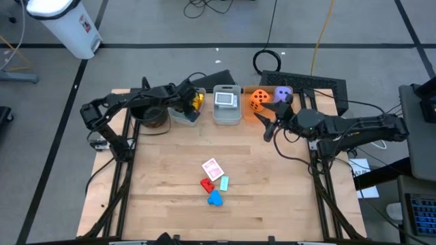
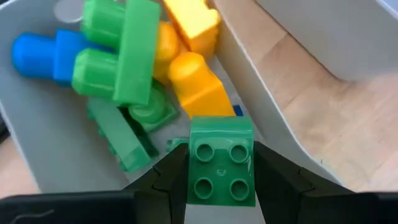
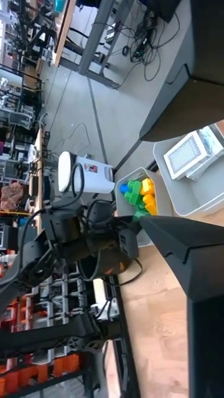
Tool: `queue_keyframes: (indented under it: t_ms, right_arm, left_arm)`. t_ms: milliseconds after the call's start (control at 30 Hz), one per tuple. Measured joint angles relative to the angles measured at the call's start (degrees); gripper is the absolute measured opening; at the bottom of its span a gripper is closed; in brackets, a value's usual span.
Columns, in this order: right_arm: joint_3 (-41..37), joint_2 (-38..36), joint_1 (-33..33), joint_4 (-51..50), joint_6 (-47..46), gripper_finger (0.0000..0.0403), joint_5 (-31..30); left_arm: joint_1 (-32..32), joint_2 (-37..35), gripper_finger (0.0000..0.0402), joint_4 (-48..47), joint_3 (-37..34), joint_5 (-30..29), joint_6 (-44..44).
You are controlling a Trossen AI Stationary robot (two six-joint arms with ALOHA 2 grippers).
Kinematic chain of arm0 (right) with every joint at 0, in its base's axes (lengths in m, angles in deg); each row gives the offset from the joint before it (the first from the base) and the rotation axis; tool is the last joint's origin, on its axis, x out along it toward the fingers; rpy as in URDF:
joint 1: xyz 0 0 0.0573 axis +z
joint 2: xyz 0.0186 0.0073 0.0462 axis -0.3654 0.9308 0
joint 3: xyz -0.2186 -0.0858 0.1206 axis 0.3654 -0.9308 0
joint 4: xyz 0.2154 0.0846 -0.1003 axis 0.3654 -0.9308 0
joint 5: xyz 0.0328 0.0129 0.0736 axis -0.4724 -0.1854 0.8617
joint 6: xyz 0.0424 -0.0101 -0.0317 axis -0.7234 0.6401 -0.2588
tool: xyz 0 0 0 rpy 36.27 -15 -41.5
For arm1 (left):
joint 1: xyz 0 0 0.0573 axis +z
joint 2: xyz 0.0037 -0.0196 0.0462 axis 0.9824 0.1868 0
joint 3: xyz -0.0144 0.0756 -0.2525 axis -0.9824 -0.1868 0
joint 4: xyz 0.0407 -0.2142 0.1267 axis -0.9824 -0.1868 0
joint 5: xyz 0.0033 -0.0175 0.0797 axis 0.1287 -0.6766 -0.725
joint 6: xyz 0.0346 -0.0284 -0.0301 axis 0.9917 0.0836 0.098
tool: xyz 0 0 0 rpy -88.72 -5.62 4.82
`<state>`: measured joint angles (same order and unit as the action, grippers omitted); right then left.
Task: Pick & Place Toys
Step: Put the green game piece into the left gray bin
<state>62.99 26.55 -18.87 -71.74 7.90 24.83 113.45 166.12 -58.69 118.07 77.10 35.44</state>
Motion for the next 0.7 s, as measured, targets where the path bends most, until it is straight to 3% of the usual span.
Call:
queue_keyframes:
  t_ms: [367, 700]
  right_arm:
    - [0.0, 1.35, -0.46, -0.02, -0.18, 0.0196, -0.18]
    - [0.0, 1.9, -2.23, -0.04, -3.4, 0.0196, 0.01]
  left_arm:
    - [0.0, 0.49, 0.0145, 0.55, 0.02, 2.45, 11.5]
    - [0.04, 4.44, 0.0145, 0.95, 0.02, 5.32, 10.94]
